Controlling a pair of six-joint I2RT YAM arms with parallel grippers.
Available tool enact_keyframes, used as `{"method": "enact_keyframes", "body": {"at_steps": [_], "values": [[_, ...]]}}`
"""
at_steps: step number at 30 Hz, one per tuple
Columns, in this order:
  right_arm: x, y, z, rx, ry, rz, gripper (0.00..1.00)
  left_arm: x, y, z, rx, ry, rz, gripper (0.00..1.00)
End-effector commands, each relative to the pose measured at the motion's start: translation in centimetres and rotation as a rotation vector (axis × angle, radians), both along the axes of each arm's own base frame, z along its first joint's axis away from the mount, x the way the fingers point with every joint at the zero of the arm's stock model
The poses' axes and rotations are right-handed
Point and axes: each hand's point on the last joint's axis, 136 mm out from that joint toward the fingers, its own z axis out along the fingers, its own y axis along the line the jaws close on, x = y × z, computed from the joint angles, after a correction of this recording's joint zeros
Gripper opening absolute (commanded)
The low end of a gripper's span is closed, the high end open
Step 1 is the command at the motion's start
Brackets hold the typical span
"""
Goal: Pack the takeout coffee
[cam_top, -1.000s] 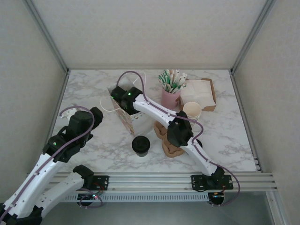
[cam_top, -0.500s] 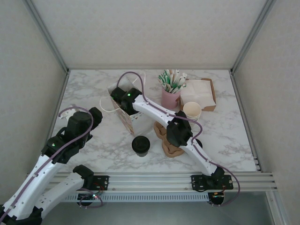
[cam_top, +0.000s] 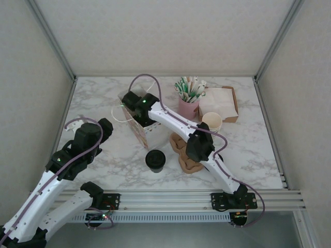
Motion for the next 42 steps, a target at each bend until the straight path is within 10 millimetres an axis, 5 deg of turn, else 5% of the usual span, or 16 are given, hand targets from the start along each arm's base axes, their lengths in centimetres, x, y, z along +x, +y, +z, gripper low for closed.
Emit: {"method": "enact_keyframes", "body": {"at_steps": [1,15,23,26,34,42], "values": [[0.2,-0.3,7.9,0.125,-0.103,-0.011,0.58,-0.6,0.1,-1.1,0.002,0.041,0.001,0.85],[-3.7,-3.1,23.1,0.350,-0.308,0.042,0.52,-0.9,-1.0,-2.0,-0.037,0.064,-0.058,0.85],[-7.9,-6.9,27.9,0.420,-0.377,0.075,0.53,-1.3,-1.1,-2.4,-0.043,0.076,-0.072,0.86],[-9.1,-8.9,28.6,0.432,-0.404,0.073,0.54,-1.4,-1.3,-2.9,-0.039,0.093,-0.083,0.86],[-12.5,-14.2,26.1,0.471,-0.402,0.061,0.58,-1.7,-1.5,-4.4,-0.057,0.122,-0.088,0.86],[-16.1,-16.1,18.6,0.450,-0.257,0.088,0.74,-1.7,-1.3,-5.5,-0.053,0.136,-0.072,0.86]]}}
